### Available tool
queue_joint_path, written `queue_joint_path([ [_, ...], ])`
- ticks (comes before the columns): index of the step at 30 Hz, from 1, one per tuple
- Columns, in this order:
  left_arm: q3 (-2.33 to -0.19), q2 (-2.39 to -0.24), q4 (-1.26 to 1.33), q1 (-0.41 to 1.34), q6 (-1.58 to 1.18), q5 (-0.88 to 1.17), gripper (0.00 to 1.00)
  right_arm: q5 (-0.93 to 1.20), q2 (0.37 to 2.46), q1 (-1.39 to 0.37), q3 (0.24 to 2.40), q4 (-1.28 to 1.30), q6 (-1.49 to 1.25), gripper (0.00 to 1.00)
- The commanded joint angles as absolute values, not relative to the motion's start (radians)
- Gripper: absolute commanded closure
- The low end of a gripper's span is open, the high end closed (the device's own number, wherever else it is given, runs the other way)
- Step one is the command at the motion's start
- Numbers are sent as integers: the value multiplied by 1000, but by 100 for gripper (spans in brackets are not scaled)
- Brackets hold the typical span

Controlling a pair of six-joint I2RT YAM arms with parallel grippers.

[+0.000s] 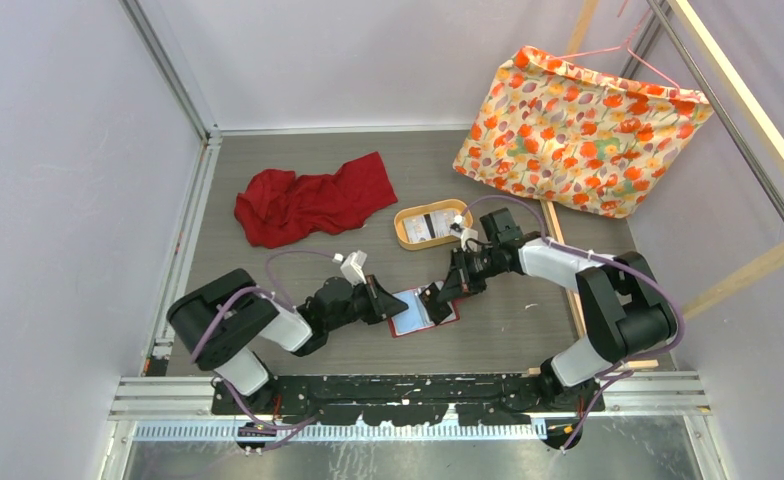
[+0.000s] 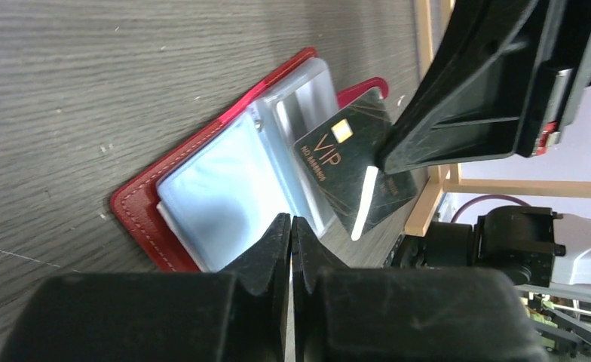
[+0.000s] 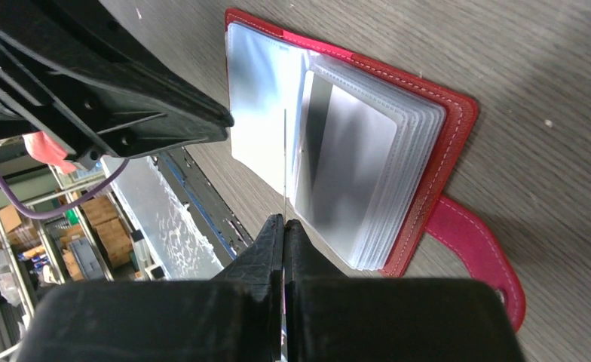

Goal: Put the credit cards into the card holder
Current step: Insert the credit card into the card holder.

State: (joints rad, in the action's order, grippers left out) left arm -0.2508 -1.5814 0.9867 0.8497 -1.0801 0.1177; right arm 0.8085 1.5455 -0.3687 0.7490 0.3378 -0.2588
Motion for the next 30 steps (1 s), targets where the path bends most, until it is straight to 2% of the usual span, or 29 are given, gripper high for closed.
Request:
queue_joint_path([
  [1, -248, -1652, 1145, 853, -1124, 123, 97, 815, 1566, -365, 776, 289, -280, 99],
  [8, -216, -1684, 1139, 853, -1168, 80, 100, 828, 1610, -373, 779, 258, -314, 99],
  [22, -210, -1572, 925, 853, -1164, 34, 100, 866, 1657, -394, 803, 244, -308, 99],
  [27, -210, -1578, 928, 853, -1161, 39, 100, 963, 1576, -348, 858, 233, -300, 99],
  [30, -212, -1578, 927, 853, -1157, 41, 100, 972, 1487, -296, 892, 346, -184, 99],
])
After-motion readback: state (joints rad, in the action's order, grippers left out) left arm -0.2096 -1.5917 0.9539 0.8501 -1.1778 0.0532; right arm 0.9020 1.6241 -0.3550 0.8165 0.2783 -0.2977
